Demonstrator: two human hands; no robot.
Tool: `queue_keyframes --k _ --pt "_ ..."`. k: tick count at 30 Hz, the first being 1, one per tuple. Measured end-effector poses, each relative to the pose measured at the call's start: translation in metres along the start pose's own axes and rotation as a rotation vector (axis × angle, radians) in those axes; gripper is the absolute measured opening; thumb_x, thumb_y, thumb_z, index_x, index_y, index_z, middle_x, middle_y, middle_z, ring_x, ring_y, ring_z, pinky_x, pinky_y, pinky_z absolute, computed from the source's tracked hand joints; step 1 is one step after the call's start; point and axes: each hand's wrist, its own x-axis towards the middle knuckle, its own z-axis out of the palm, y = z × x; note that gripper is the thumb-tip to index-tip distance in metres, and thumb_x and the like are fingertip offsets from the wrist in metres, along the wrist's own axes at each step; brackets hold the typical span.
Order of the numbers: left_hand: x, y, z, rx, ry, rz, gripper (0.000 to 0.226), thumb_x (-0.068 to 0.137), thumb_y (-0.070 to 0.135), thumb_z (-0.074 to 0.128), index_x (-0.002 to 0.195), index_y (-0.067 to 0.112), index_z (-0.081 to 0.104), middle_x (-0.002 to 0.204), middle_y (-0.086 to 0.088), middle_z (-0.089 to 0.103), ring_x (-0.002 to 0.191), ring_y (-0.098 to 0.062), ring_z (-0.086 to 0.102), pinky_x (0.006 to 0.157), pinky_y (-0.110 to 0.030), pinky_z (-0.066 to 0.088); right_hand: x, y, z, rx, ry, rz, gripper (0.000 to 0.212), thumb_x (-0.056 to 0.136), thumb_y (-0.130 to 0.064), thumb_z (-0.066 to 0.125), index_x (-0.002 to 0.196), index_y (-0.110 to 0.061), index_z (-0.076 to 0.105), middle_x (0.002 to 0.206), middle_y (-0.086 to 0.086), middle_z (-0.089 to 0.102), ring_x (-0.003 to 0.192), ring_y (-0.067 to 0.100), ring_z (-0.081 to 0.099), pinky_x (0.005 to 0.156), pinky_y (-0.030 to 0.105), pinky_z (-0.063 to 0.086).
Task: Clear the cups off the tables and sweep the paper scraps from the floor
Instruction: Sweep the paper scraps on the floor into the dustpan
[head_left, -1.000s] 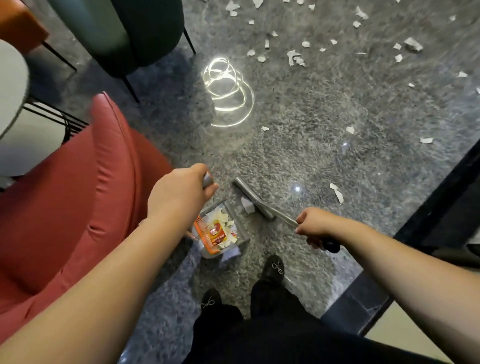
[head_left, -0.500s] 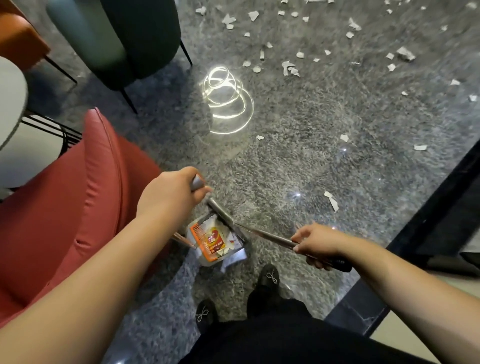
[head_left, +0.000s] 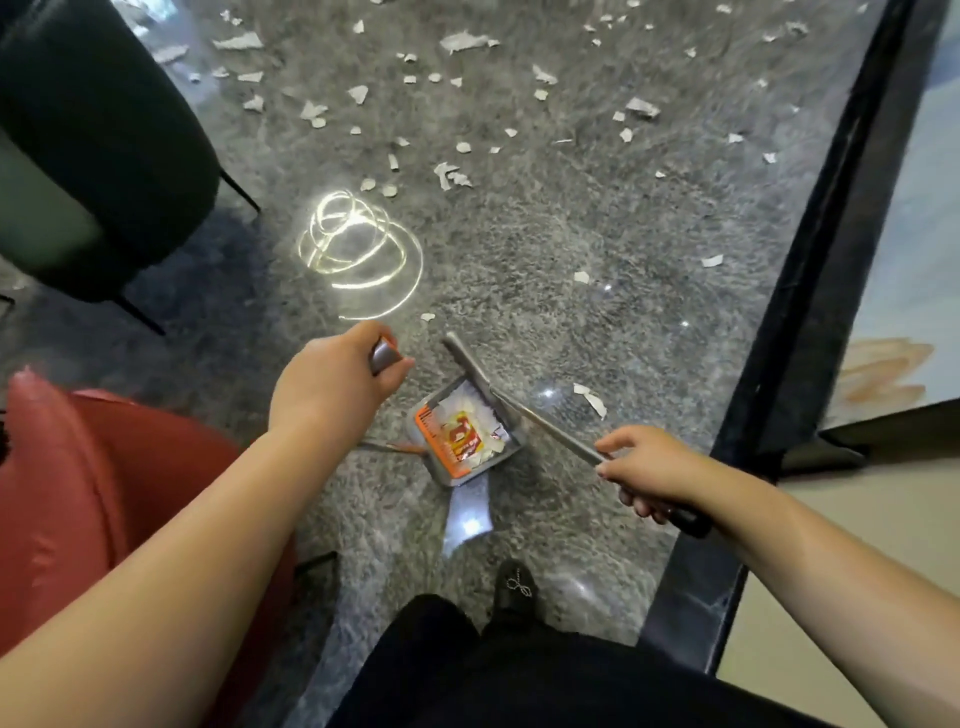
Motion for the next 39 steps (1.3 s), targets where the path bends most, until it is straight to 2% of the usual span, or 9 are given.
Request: queue_keyframes --k 4,12,16,21,25,28,29,34,39 --pt "0.036 0.035 0.008 0.031 -0.050 0.117 0.023 0.087 0.045 0.066 0.100 0.027 0.063 0.079 -0.005 0.062 0.079 -0.030 0.060 0.063 -0.033 0.043 0.000 0.015 -0.027 0.112 0.088 0.042 0.040 0.096 -0.011 0.055 0.135 -0.015 0.046 0.058 0.010 0.053 0.029 0.012 0.046 0.032 0.016 0.032" --pt "0.123 0.088 0.039 0.115 -0.148 0.360 0.027 0.088 0.050 0.063 0.101 0.027 0.060 0.077 -0.005 0.066 0.073 -0.031 0.062 0.062 -0.040 0.054 0.013 0.038 -0.070 0.247 0.268 0.152 0.039 0.094 -0.011 0.056 0.133 -0.009 0.050 0.060 0.010 0.055 0.030 0.011 0.048 0.032 0.018 0.035" --pt "0.170 0.107 0.056 0.159 -0.190 0.446 0.029 0.087 0.054 0.062 0.100 0.028 0.060 0.067 0.002 0.055 0.064 -0.026 0.053 0.057 -0.033 0.046 0.035 0.043 -0.088 0.275 0.349 0.244 0.035 0.092 -0.014 0.061 0.126 -0.007 0.056 0.065 0.006 0.058 0.030 0.008 0.051 0.031 0.017 0.035" --pt "0.214 0.126 0.071 0.217 -0.264 0.535 0.029 0.089 0.052 0.061 0.095 0.025 0.057 0.066 0.004 0.051 0.067 -0.028 0.056 0.053 -0.032 0.041 0.066 0.040 -0.104 0.288 0.357 0.325 0.042 0.092 -0.012 0.062 0.131 -0.006 0.048 0.065 0.010 0.060 0.032 0.012 0.053 0.034 0.018 0.036" --pt "0.233 0.140 0.079 0.188 -0.258 0.567 0.027 0.088 0.049 0.063 0.093 0.023 0.058 0.059 0.011 0.038 0.058 -0.022 0.045 0.050 -0.029 0.034 0.090 0.028 -0.108 0.179 0.261 0.350 0.028 0.094 -0.010 0.053 0.116 0.007 0.059 0.069 0.014 0.066 0.052 0.020 0.059 0.053 0.028 0.046" --pt "0.237 0.146 0.082 0.160 -0.251 0.577 0.026 0.090 0.046 0.062 0.089 0.021 0.058 0.058 0.012 0.040 0.052 -0.015 0.041 0.043 -0.025 0.024 0.103 0.013 -0.102 0.125 0.172 0.347 0.018 0.093 -0.007 0.049 0.085 0.002 0.062 0.049 0.008 0.061 0.042 0.015 0.057 0.048 0.021 0.044" --pt "0.239 0.147 0.083 0.153 -0.251 0.579 0.026 0.090 0.045 0.062 0.088 0.020 0.058 0.058 0.012 0.042 0.051 -0.013 0.041 0.042 -0.024 0.023 0.106 0.009 -0.100 0.131 0.153 0.347 0.018 0.093 -0.008 0.050 0.082 0.001 0.061 0.046 0.007 0.060 0.041 0.014 0.056 0.046 0.021 0.043" --pt "0.252 0.152 0.080 0.131 -0.265 0.567 0.028 0.092 0.044 0.060 0.083 0.019 0.055 0.057 0.009 0.048 0.050 -0.007 0.042 0.041 -0.024 0.024 0.111 -0.001 -0.087 0.196 0.123 0.318 0.031 0.094 -0.009 0.053 0.120 0.009 0.055 0.064 0.014 0.058 0.041 0.015 0.056 0.043 0.022 0.042" --pt "0.249 0.155 0.079 0.173 -0.267 0.570 0.026 0.094 0.046 0.057 0.089 0.020 0.056 0.061 0.009 0.050 0.051 -0.008 0.045 0.040 -0.023 0.026 0.098 0.001 -0.082 0.373 0.111 0.295 0.033 0.093 -0.012 0.058 0.125 -0.006 0.051 0.050 0.005 0.057 0.036 0.013 0.050 0.037 0.019 0.037"
